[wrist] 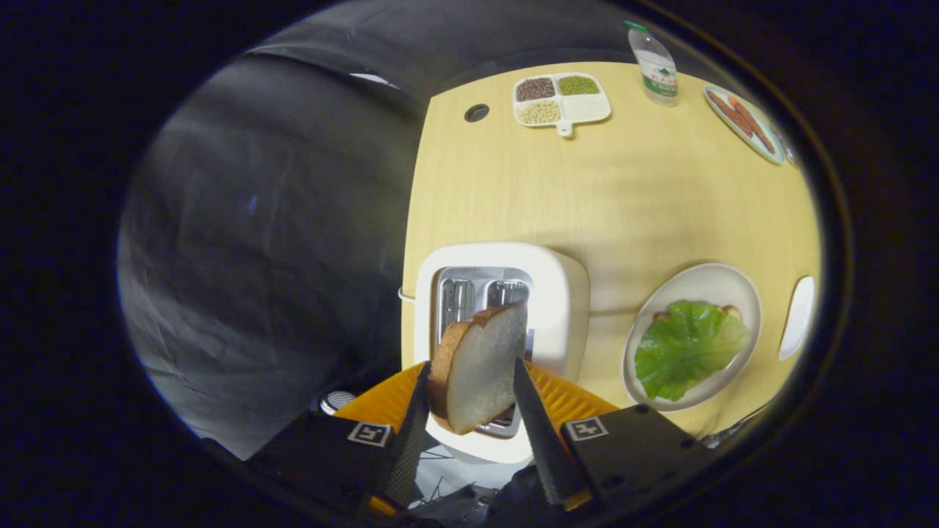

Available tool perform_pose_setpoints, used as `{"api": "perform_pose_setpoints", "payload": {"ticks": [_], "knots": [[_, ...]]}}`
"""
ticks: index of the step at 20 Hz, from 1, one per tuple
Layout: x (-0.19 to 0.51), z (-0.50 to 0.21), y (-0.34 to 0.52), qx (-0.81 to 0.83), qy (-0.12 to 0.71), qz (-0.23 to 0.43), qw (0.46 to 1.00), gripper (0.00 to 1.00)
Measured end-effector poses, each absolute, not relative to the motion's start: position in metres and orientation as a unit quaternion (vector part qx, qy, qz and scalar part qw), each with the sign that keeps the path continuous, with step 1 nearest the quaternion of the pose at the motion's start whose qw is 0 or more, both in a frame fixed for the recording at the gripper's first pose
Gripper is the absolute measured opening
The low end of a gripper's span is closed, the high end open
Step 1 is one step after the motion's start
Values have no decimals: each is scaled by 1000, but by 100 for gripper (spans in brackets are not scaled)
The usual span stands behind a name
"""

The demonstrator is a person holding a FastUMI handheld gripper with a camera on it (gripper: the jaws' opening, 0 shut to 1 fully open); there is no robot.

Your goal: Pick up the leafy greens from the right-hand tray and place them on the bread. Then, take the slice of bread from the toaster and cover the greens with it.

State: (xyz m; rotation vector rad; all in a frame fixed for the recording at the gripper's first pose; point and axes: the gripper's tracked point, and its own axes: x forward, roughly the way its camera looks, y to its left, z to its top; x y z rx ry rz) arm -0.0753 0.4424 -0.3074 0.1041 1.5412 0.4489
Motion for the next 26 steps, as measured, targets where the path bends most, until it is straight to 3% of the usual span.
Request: {"api": "perform_pose_setpoints", "payload": {"ticks": [5, 18, 26], "knots": [[-82, -305, 418, 19, 708, 192, 680, 18], [-74, -223, 395, 112, 692, 239, 672, 18], [-58, -175, 313, 181, 660, 296, 666, 18]]}}
